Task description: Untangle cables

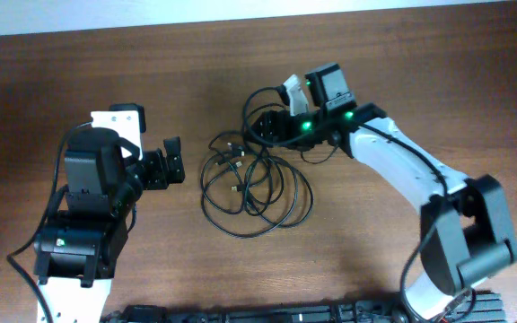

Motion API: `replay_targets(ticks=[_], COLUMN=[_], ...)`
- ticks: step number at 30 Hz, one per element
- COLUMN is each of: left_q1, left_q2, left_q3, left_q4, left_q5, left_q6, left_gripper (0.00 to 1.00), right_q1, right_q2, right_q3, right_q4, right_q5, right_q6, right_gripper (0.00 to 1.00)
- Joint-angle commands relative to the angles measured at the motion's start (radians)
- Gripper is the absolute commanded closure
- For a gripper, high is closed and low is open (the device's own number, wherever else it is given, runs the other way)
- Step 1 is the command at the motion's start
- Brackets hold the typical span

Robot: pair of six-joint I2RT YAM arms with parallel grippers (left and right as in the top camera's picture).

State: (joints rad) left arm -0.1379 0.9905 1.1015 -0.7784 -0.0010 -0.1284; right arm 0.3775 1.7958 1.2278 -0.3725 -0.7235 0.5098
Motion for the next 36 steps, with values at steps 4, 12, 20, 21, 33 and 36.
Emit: replay_targets(ticks=[4, 12, 20, 21, 33, 36], left_q1=[0.005, 0.005, 0.005, 0.005, 0.005, 0.005], left_q2=[-0.002, -0.002, -0.002, -0.002, -0.002, -0.002], left_q3=[0.006, 0.006, 0.006, 0.006, 0.006, 0.006], left_q4=[-0.006, -0.01, -0.01, -0.01, -0.01, -0.01], left_q5=[-0.007, -0.007, -0.007, -0.007, -0.007, -0.007], left_q6=[-0.013, -0.013, -0.013, -0.013, -0.013, -0.013], left_gripper=[0.01, 0.01, 0.01, 0.01, 0.01, 0.01], right_q1=[0.016, 0.014, 0.015, 0.015, 0.014, 0.014], right_q2=[0.029, -0.001, -0.182, -0.208, -0.489, -0.541], right_q3=[0.01, 0.069, 0.372, 0.408, 0.609, 0.609], right_q4=[0.076, 0.085, 0.065, 0.065, 0.055, 0.014], right_q5=[0.055, 0.063, 0.117, 0.135, 0.406, 0.587], right_q6=[0.069, 0.077, -0.066, -0.082, -0.317, -0.381], right_gripper=[0.8, 0.96, 0.96, 0.96, 0.96, 0.96])
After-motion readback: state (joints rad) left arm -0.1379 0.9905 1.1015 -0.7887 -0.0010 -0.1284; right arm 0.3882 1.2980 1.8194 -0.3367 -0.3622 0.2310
